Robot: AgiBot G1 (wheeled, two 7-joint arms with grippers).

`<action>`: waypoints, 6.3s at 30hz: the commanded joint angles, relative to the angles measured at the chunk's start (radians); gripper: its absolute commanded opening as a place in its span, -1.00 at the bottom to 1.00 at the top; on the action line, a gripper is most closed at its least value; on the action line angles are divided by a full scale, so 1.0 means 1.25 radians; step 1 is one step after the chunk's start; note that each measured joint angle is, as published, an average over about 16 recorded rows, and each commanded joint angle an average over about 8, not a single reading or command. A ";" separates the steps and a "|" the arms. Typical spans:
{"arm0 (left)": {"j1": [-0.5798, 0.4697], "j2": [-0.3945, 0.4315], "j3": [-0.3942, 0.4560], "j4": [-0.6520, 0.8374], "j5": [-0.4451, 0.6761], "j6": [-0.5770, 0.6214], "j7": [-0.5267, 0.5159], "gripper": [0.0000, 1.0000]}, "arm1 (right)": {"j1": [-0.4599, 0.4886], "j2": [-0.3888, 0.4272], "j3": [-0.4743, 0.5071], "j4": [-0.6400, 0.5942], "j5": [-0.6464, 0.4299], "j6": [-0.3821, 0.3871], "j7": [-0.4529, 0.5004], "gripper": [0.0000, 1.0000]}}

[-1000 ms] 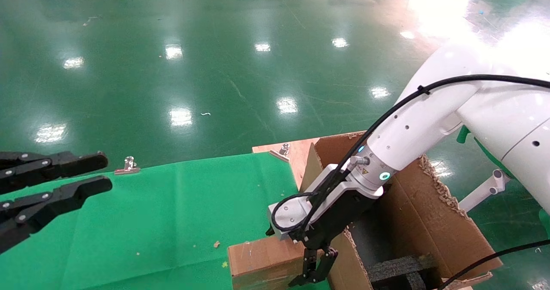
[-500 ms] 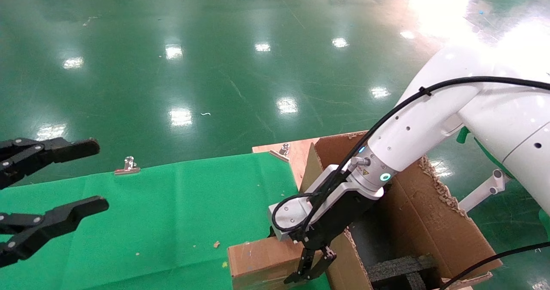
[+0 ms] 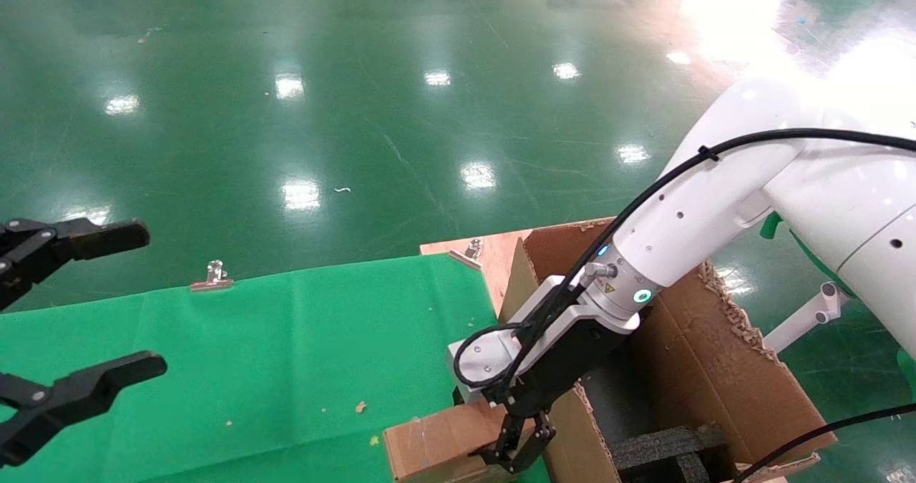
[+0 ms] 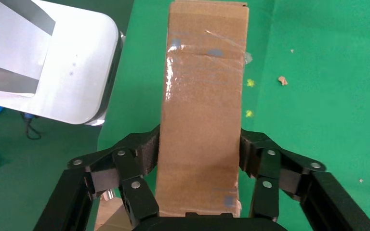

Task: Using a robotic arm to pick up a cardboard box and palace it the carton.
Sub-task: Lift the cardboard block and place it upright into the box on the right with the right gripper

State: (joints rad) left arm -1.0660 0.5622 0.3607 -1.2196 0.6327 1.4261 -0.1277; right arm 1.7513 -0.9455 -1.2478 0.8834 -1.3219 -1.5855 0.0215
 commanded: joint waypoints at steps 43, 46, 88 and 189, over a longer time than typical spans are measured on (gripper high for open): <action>0.000 0.000 0.000 0.000 0.000 0.000 0.000 1.00 | 0.386 0.071 -0.105 -0.160 0.089 -0.006 -0.126 -1.00; 0.000 0.000 0.000 0.000 0.000 0.000 0.000 1.00 | 0.419 0.108 -0.145 -0.149 0.086 -0.008 -0.115 -1.00; 0.000 0.000 0.000 0.000 0.000 0.000 0.000 1.00 | 0.416 0.658 -0.483 0.124 0.230 0.339 0.373 -1.00; 0.000 0.000 0.000 0.000 0.000 0.000 0.000 1.00 | -0.018 0.371 -0.629 -0.001 0.202 0.847 0.826 -1.00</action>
State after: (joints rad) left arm -1.0658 0.5621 0.3607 -1.2193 0.6324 1.4257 -0.1276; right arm 1.7346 -0.4787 -2.0358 0.8869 -1.0754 -0.5300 1.0547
